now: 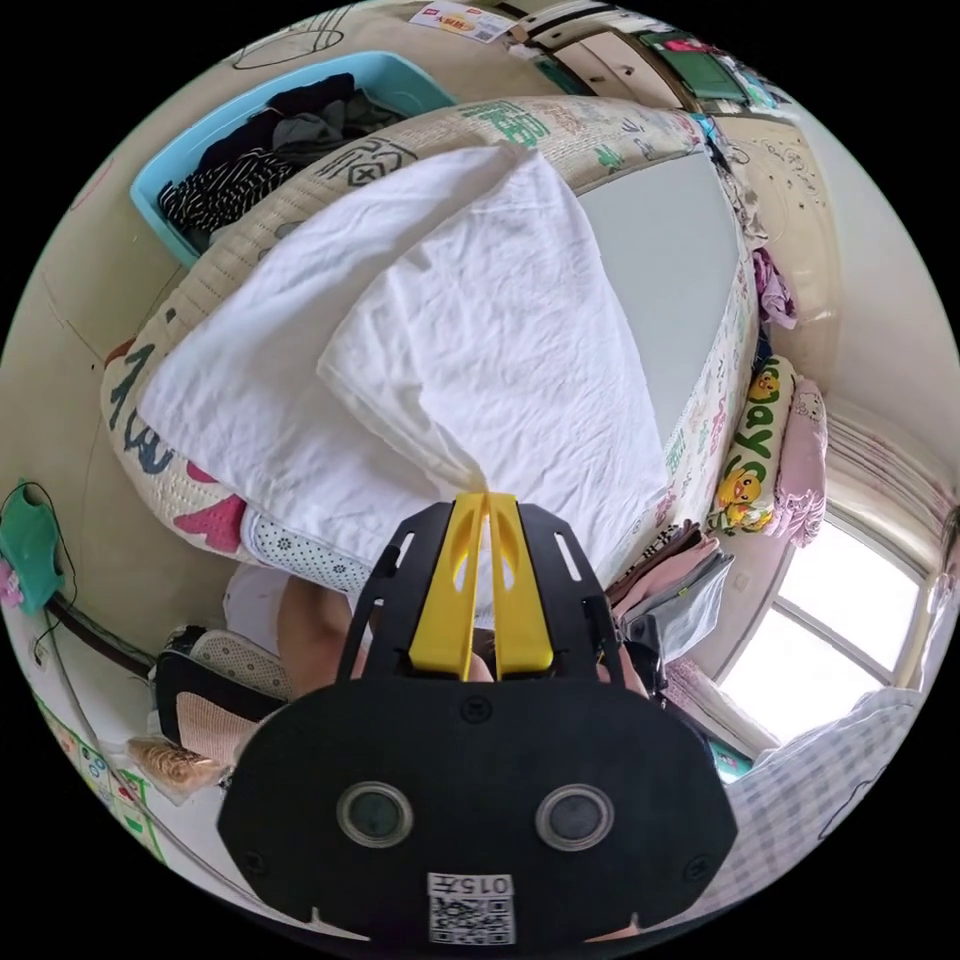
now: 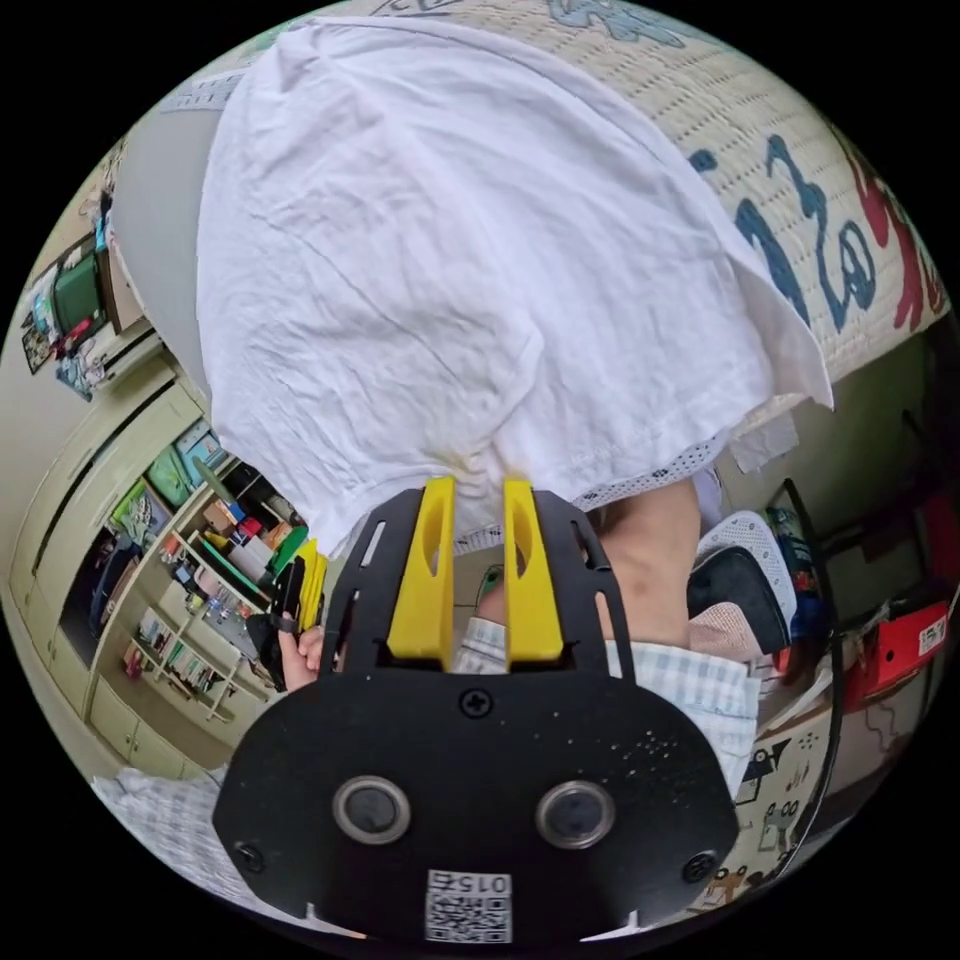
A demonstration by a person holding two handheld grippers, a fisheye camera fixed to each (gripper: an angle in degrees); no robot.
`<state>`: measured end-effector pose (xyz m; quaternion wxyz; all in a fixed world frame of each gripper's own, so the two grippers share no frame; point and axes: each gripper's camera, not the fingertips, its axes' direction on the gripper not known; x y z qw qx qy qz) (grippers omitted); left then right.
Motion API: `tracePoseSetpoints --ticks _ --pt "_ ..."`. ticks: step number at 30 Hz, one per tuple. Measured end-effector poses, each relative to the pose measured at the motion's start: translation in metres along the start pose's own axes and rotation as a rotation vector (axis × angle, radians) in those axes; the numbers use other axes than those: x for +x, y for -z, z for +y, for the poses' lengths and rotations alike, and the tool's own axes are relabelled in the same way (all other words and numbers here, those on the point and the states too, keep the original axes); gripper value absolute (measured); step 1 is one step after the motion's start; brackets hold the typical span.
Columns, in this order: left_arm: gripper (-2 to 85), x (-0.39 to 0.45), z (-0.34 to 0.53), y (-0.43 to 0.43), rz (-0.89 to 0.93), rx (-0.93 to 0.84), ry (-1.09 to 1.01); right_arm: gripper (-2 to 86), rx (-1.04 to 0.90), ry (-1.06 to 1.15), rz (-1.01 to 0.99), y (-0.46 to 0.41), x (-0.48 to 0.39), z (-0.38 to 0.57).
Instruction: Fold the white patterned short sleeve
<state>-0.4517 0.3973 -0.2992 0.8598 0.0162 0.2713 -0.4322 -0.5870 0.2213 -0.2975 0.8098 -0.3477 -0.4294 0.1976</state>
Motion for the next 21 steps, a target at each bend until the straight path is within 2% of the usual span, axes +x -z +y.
tracePoseSetpoints --ticks 7,9,12,16,19,21 --pt "0.0 0.012 -0.002 0.001 0.061 0.002 0.006 1.5 -0.017 0.045 -0.1 0.006 0.004 0.014" --pt "-0.1 0.023 -0.005 0.009 0.228 0.061 0.025 0.9 0.005 0.094 -0.143 0.022 -0.009 0.017" --pt "-0.2 0.051 -0.022 0.018 0.369 0.144 -0.006 0.5 0.087 0.212 -0.193 0.062 -0.052 0.016" --pt "-0.2 0.111 -0.071 0.017 0.489 0.234 -0.174 0.3 0.242 0.423 -0.325 0.121 -0.154 -0.015" --pt "-0.2 0.172 -0.129 0.012 0.547 0.314 -0.305 0.4 0.372 0.603 -0.277 0.146 -0.25 -0.051" --pt "-0.1 0.221 -0.175 0.001 0.537 0.378 -0.389 0.4 0.47 0.69 -0.178 0.149 -0.309 -0.073"
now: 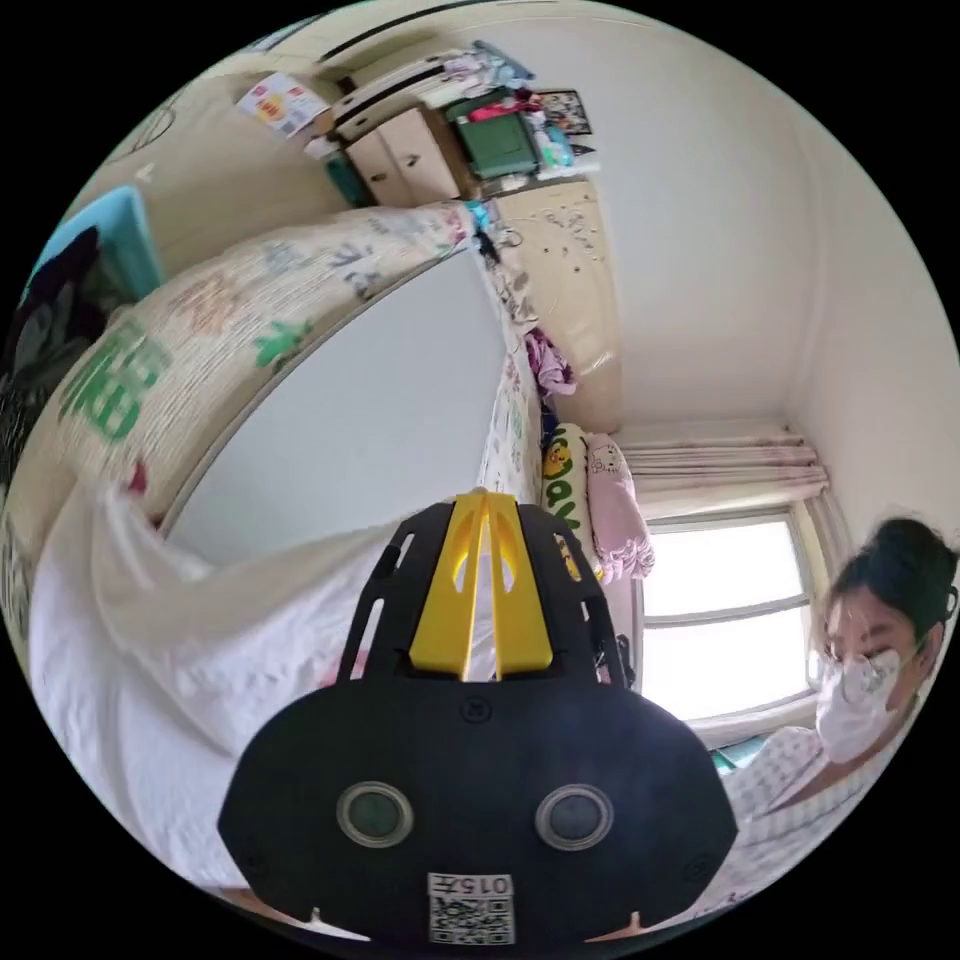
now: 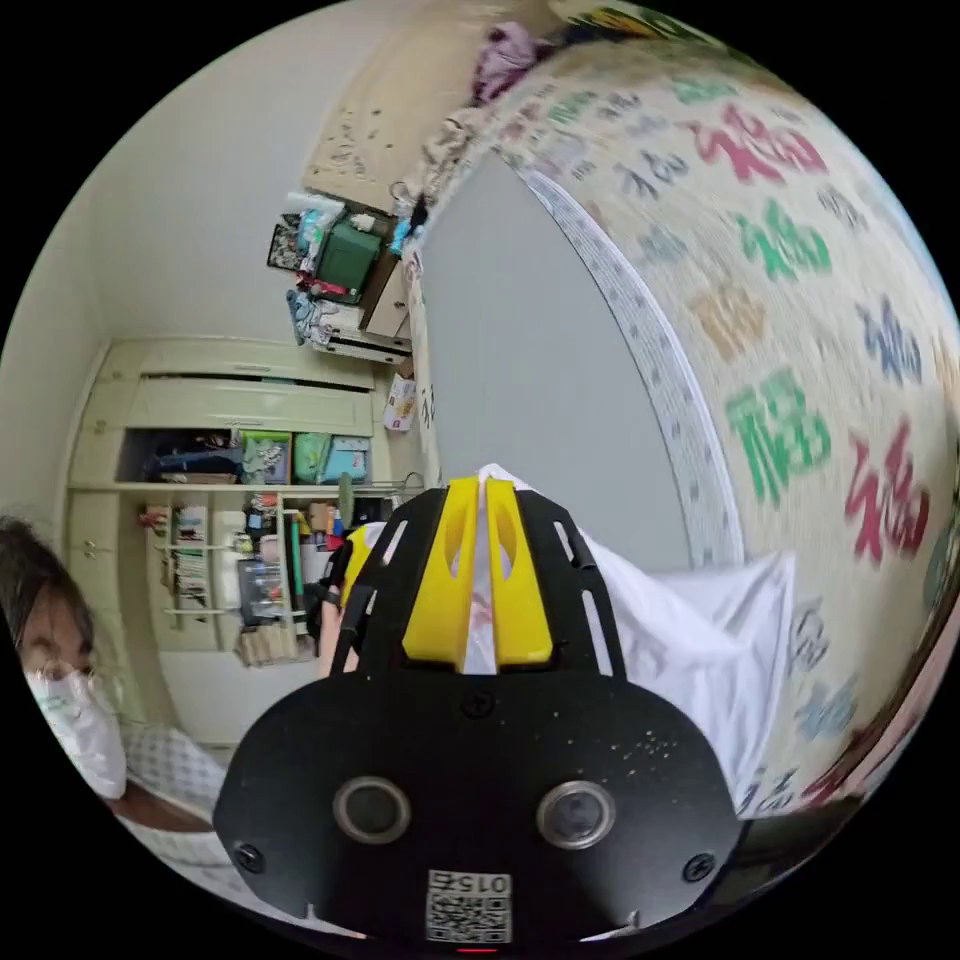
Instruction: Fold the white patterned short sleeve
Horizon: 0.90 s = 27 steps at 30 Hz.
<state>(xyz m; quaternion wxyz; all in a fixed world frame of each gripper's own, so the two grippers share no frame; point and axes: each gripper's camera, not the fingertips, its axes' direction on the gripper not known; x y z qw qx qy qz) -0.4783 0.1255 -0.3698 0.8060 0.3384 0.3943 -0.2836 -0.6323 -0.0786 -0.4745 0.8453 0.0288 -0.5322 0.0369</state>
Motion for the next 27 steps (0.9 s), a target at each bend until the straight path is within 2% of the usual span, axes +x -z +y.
tracePoseSetpoints --ticks 2,6,9,12,13,15,17,24,27 --pt "0.0 0.004 -0.029 -0.036 -0.017 0.003 -0.052 0.5 0.072 0.074 0.126 -0.039 -0.028 -0.056" --pt "1.0 0.02 -0.048 -0.078 -0.153 -0.046 -0.125 0.9 0.07 0.014 0.158 -0.082 -0.042 -0.095" --pt "3.0 0.044 -0.019 -0.072 -0.147 -0.128 -0.3 2.5 0.035 0.209 0.098 -0.087 -0.073 -0.061" --pt "5.1 0.053 0.034 -0.064 -0.303 -0.301 -0.482 5.6 -0.183 0.426 0.2 -0.12 -0.09 0.011" --pt "5.4 0.052 0.045 -0.063 -0.329 -0.339 -0.5 6.5 -0.263 0.506 0.257 -0.136 -0.093 0.043" --pt "7.4 0.04 0.078 -0.072 -0.367 -0.533 -0.522 7.5 -0.375 0.616 0.343 -0.166 -0.097 0.087" --pt "9.0 0.034 0.097 -0.083 -0.453 -0.616 -0.557 9.7 -0.482 0.726 0.447 -0.207 -0.102 0.127" --pt "10.9 0.039 0.119 -0.141 -0.589 -0.689 -0.689 11.2 -0.443 0.769 0.567 -0.271 -0.121 0.144" --pt "9.3 0.04 0.127 -0.161 -0.685 -0.707 -0.77 8.6 -0.409 0.773 0.649 -0.289 -0.124 0.141"
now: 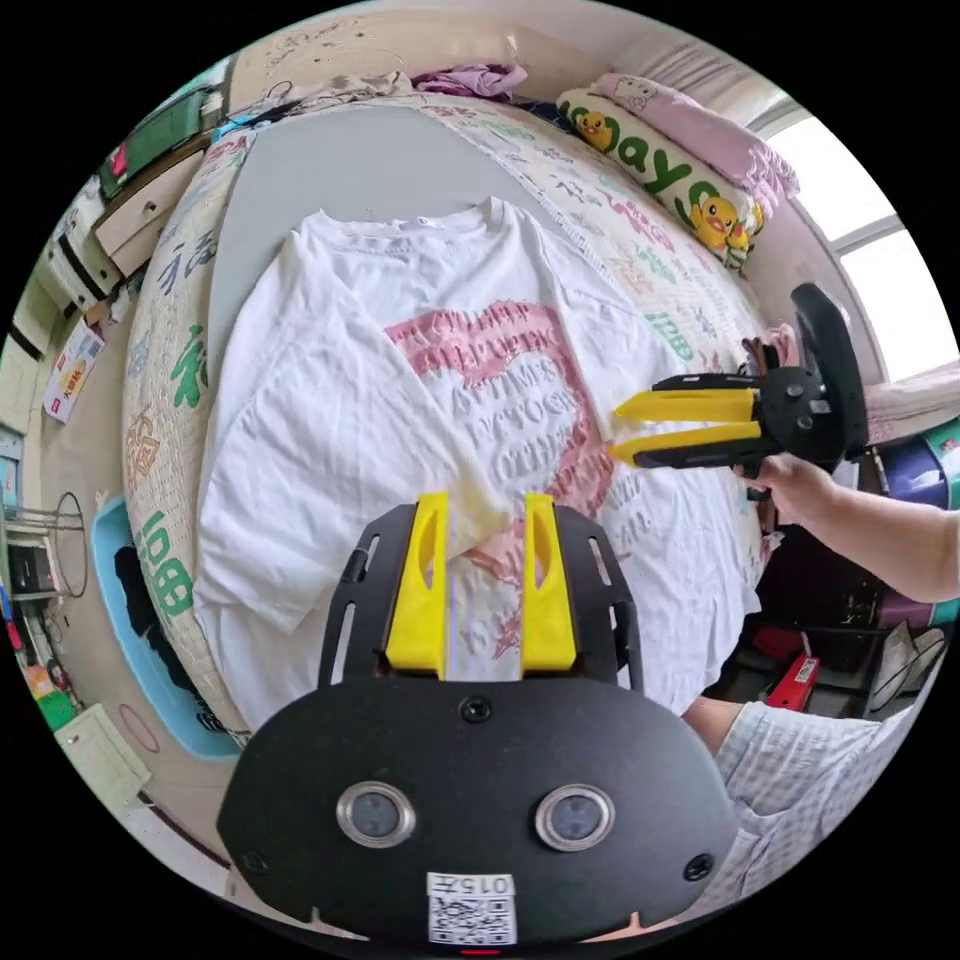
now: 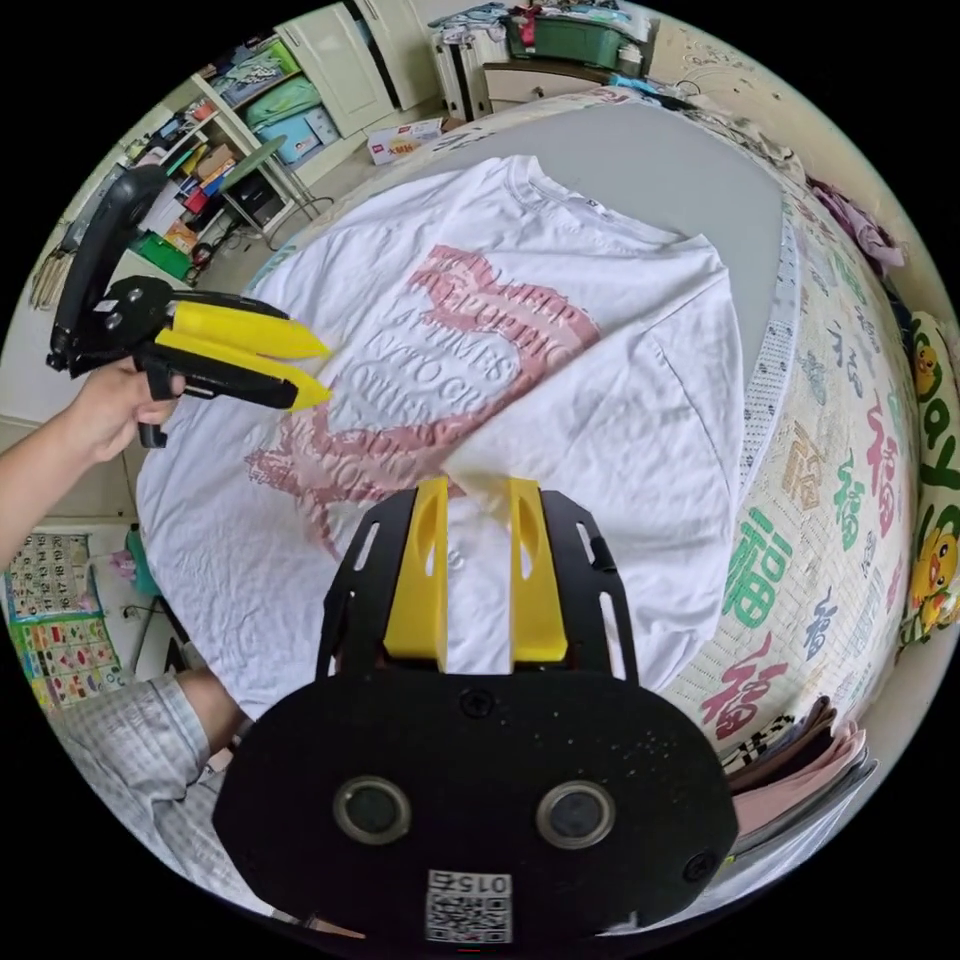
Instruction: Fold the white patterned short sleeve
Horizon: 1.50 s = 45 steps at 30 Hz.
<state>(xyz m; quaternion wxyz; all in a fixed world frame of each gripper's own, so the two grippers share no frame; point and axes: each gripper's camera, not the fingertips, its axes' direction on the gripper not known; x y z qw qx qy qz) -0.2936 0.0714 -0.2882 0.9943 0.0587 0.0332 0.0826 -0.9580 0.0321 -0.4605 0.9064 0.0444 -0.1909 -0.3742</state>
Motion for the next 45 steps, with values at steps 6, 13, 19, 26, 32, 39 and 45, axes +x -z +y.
tracePoseSetpoints --ticks 6,13,19,26,32,39,45 --pt "0.7 -0.027 -0.009 0.006 0.112 0.005 0.013 1.8 -0.047 -0.032 -0.036 0.003 0.024 -0.01" --pt "-0.6 -0.141 -0.004 0.097 -0.011 0.22 0.28 0.0 0.109 -0.414 0.009 0.089 0.22 0.04" --pt "-0.3 -0.271 0.012 0.111 -0.191 0.19 0.711 3.1 -0.034 -0.952 0.14 0.066 0.408 0.112" --pt "-0.5 -0.241 -0.021 0.115 -0.064 0.305 0.542 4.2 0.223 -0.709 -0.121 0.081 0.345 0.05" --pt "-0.7 -0.2 -0.111 0.062 0.011 0.201 0.257 0.9 0.102 -0.408 -0.099 0.027 0.264 -0.08" --pt "-0.8 -0.222 -0.138 0.036 0.007 0.183 0.293 -0.9 0.058 -0.435 0.043 -0.004 0.264 -0.119" --pt "-0.8 -0.235 -0.135 0.041 -0.037 0.177 0.264 -0.8 0.021 -0.362 0.07 -0.004 0.277 -0.128"
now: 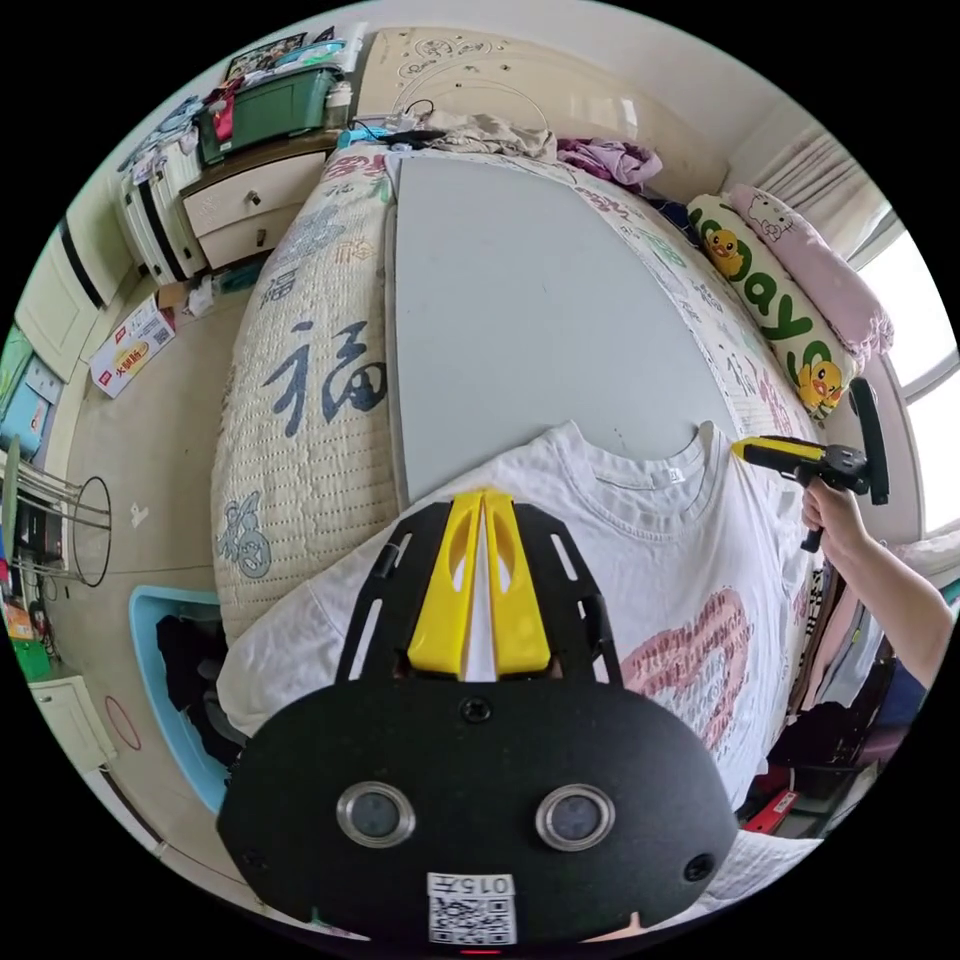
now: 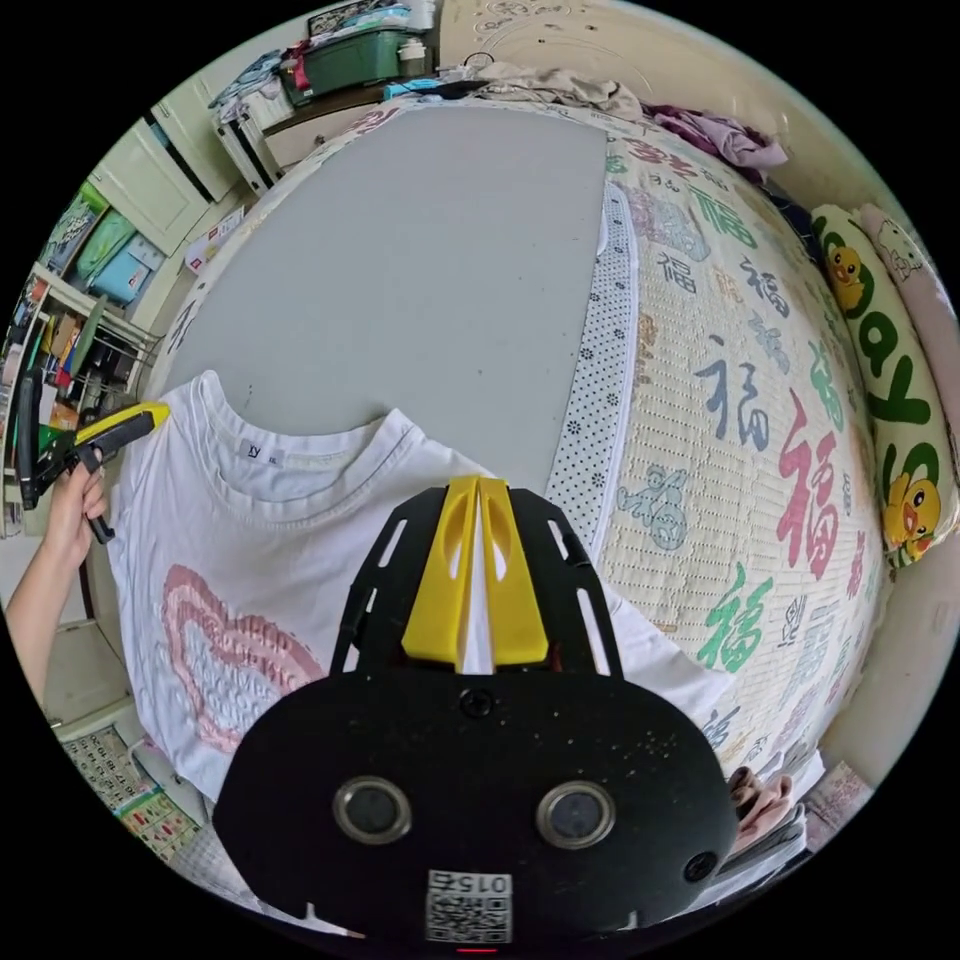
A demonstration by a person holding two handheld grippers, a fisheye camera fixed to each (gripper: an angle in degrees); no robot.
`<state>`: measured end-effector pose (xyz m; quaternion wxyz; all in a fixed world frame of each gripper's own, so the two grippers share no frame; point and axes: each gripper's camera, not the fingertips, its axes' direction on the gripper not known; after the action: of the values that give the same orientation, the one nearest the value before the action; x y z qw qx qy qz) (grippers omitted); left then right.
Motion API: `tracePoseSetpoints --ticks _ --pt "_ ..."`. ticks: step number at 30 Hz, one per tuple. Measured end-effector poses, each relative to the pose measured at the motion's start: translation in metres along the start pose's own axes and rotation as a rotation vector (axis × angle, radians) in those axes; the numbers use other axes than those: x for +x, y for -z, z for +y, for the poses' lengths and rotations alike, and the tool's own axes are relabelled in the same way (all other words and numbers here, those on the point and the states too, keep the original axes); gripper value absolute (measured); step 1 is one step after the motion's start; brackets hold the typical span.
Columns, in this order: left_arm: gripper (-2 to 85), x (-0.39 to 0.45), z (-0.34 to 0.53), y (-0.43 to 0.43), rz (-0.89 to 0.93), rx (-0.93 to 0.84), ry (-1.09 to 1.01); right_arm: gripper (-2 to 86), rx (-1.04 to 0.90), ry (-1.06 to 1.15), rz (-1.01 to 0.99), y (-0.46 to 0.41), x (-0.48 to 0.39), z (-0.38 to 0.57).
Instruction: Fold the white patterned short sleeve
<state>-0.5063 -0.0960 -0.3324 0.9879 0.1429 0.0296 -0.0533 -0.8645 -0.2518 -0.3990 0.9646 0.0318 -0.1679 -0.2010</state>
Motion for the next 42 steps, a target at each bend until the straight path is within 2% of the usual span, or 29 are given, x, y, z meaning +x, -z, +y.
tracePoseSetpoints --ticks 2,4,9,13,15,18,20,23,26,29,34,42 --pt "-0.7 -0.009 0.005 0.006 -0.009 -0.01 0.044 -0.3 -0.012 -0.038 -0.063 0.012 0.027 0.01" --pt "-0.5 -0.018 0.018 0.022 0.008 0.027 0.058 0.9 0.054 -0.105 -0.104 0.038 0.06 0.034" --pt "1.4 -0.058 0.109 0.076 0.11 0.041 0.182 4.9 0.054 -0.275 -0.252 0.081 0.156 0.143" --pt "3.5 -0.081 0.217 0.099 0.103 -0.057 0.358 5.8 -0.116 -0.14 -0.229 0.084 0.132 0.271" --pt "5.5 -0.091 0.291 0.113 0.092 -0.166 0.493 6.9 -0.222 -0.128 -0.251 0.072 0.117 0.334" --pt "8.3 -0.103 0.372 0.125 0.169 -0.258 0.674 9.3 -0.361 -0.321 -0.41 0.044 0.119 0.437" --pt "8.9 -0.106 0.406 0.13 0.17 -0.286 0.723 10.3 -0.413 -0.431 -0.464 0.028 0.12 0.5" --pt "9.3 -0.105 0.437 0.123 0.183 -0.371 0.699 11.5 -0.5 -0.5 -0.479 0.008 0.117 0.543" --pt "9.2 -0.097 0.443 0.109 0.146 -0.451 0.566 11.2 -0.504 -0.506 -0.536 0.001 0.109 0.55" --pt "7.3 -0.093 0.444 0.103 0.061 -0.479 0.474 6.9 -0.561 -0.44 -0.38 0.006 0.097 0.537" --pt "2.4 -0.101 0.453 0.099 0.07 -0.505 0.466 0.2 -0.58 -0.313 -0.336 0.032 0.084 0.526" --pt "-0.3 -0.103 0.472 0.103 0.024 -0.47 0.418 -0.8 -0.566 -0.306 -0.225 0.077 0.088 0.524"
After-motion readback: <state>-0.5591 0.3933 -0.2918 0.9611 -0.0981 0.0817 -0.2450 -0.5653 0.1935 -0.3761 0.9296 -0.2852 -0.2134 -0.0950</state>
